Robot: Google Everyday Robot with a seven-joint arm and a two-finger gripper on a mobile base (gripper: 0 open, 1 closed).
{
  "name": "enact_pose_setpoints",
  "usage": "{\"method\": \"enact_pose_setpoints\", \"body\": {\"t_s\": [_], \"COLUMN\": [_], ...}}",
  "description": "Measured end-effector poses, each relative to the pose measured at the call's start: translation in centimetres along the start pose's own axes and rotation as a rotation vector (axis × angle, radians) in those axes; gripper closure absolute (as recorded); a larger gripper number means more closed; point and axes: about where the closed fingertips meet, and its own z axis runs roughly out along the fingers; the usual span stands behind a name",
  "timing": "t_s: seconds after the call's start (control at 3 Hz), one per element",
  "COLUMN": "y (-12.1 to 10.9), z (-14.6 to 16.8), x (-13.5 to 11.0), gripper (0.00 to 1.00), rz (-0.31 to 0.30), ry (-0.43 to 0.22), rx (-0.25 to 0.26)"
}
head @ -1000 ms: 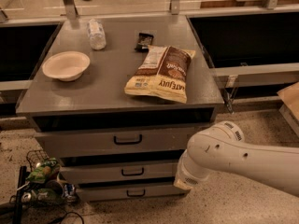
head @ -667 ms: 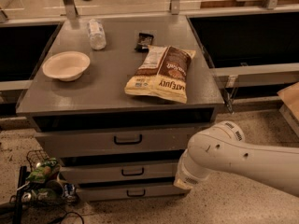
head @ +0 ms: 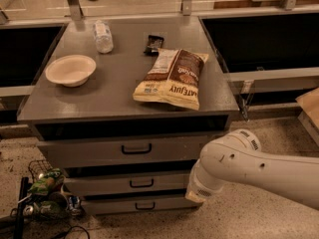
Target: Open middle drawer
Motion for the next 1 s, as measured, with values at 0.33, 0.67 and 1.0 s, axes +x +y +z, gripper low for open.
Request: {"method": "enact_pose_setpoints", "body": {"t_s": [0.33, 0.67, 1.0], "y": [0.00, 0.00, 0.00], "z": [0.00, 0.00, 0.00], "x": [0.00, 0.00, 0.00], "gripper": [0.14, 0.00, 0.00], "rz": [0.000, 0.000, 0.000], "ry": [0.000, 0.000, 0.000], "rx": [0.000, 0.000, 0.000]}}
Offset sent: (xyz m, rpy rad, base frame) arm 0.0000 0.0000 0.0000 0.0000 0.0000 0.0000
